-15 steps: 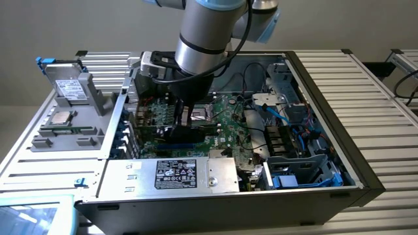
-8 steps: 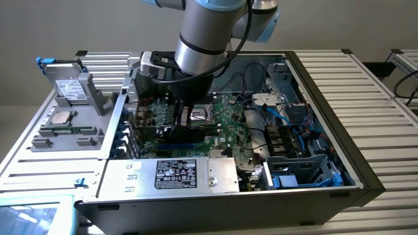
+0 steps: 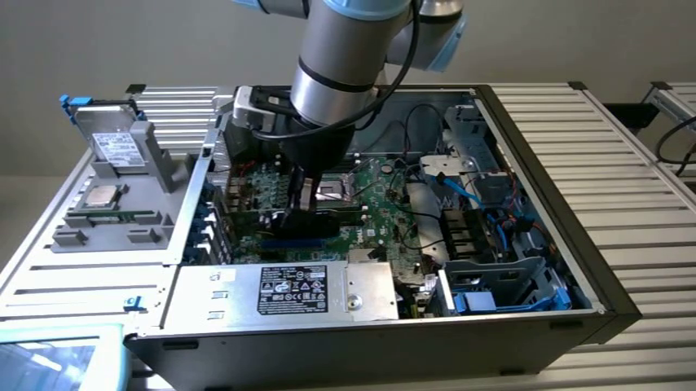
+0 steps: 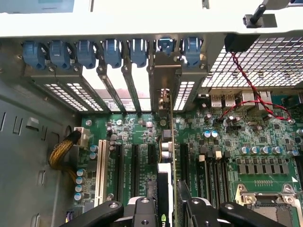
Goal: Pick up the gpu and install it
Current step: 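Insert the gpu into the slot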
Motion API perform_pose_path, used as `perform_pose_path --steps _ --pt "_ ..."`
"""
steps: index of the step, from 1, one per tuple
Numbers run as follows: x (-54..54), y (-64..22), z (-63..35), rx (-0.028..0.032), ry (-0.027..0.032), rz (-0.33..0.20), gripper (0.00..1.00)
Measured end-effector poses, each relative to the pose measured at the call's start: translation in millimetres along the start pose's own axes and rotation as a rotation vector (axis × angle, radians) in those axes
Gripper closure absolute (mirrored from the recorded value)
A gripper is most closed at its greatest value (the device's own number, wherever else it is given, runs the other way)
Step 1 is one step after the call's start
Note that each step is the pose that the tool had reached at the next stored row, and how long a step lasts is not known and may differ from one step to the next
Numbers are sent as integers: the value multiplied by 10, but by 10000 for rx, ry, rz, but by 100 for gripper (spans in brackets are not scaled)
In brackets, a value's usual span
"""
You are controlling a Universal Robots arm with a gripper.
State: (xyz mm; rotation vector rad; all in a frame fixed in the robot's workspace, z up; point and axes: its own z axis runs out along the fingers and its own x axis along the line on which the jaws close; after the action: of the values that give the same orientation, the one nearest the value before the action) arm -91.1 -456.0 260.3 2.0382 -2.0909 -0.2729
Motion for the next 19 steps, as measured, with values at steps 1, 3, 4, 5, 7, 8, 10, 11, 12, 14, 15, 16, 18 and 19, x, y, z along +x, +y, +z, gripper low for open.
perform_pose_path --steps 1,3,4,5,7,8,10,11,12,14,15,16,18,19 --pt "5 -1 2 -6 1 0 72" --pt "24 -5 5 -46 1 0 72" --pt "29 -8 6 -63 -1 -1 72" --pt "29 -7 5 -65 0 0 72" --pt "29 -7 5 -65 1 0 72" --pt "30 -10 4 -68 2 0 72" --pt "30 -19 1 -75 -28 -1 72" --pt "30 -23 0 -79 -51 -4 72" --pt "29 -26 0 -88 -67 -5 72" --pt "29 -27 -1 -96 -66 -5 72" --pt "29 -27 -1 -96 -66 -5 72" --pt "30 -28 -1 -109 -66 -4 72" --pt "33 -30 2 -246 -95 -3 72" --pt "36 -30 3 -345 -111 -9 72"
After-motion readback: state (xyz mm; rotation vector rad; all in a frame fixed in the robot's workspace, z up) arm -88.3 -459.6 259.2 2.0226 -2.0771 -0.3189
